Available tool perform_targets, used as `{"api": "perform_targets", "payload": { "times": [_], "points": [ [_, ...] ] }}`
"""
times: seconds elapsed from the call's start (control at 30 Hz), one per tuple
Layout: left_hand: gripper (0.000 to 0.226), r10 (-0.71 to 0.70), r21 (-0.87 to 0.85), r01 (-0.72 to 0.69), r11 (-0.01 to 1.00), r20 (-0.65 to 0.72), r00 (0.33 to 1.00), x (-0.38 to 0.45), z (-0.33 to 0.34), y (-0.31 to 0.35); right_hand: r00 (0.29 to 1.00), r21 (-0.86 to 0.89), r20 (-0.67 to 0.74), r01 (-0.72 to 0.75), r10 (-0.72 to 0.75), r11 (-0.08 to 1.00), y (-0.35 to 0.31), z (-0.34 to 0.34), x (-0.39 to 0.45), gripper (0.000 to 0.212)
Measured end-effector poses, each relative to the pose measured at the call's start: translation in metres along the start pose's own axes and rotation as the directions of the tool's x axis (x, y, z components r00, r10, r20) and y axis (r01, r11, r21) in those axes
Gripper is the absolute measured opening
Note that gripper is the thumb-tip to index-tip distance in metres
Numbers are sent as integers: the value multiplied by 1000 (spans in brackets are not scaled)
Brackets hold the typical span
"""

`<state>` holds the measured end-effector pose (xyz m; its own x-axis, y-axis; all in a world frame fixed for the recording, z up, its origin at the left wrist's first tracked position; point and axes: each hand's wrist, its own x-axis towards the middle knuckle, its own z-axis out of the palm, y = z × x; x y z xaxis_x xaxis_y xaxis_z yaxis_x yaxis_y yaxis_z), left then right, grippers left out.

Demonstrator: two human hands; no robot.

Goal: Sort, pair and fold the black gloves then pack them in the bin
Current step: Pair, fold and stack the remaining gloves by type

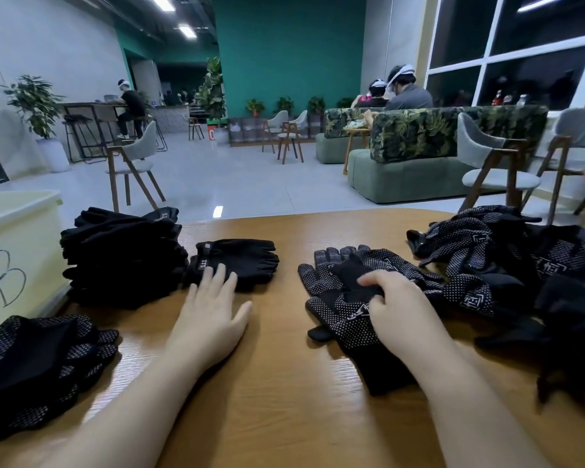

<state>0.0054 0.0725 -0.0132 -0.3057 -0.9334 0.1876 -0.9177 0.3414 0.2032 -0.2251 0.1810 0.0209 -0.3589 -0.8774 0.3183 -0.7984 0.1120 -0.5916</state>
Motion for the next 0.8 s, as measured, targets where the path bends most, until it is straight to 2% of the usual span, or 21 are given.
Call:
{"api": "perform_targets", "payload": {
  "times": [0.13, 0.23, 0.33, 0.43, 0.53, 0.6, 0.67, 0.73, 0.8],
  "points": [
    [65, 134, 12, -135, 991, 57, 989, -20, 1, 26, 997, -31, 48, -59, 61, 998, 14, -6, -23, 32],
    [74, 206, 7, -207, 978, 88, 975, -32, 2, 42, 996, -73, 7, -91, 92, 993, 15, -6, -38, 37],
    [87, 302, -48, -299, 953, 84, 949, -45, 5, 60, 990, -212, -57, -137, 128, 968, 12, -6, -47, 46],
    [69, 450, -141, -436, 889, 92, 888, -54, 7, 72, 966, -422, -94, -258, 242, 869, 10, -3, -49, 70],
    [67, 562, -170, -543, 823, 95, 822, -58, 7, 73, 956, -502, -94, -287, 278, 816, 9, -2, -49, 76],
    [73, 572, -172, -554, 814, 80, 816, -59, 6, 72, 966, -457, -71, -252, 247, 853, 9, -2, -48, 67],
    [70, 575, -200, -560, 804, 27, 817, -59, 7, 71, 979, -343, -67, -202, 191, 917, 6, -3, -47, 47],
    [57, 576, -257, -574, 778, -74, 814, -59, 6, 70, 991, -191, -98, -109, 91, 976, 5, -4, -47, 24],
    [42, 568, -298, -609, 736, -220, 794, -60, 5, 69, 990, -74, -138, 33, -43, 997, 6, 0, -47, 20]
  ]
}}
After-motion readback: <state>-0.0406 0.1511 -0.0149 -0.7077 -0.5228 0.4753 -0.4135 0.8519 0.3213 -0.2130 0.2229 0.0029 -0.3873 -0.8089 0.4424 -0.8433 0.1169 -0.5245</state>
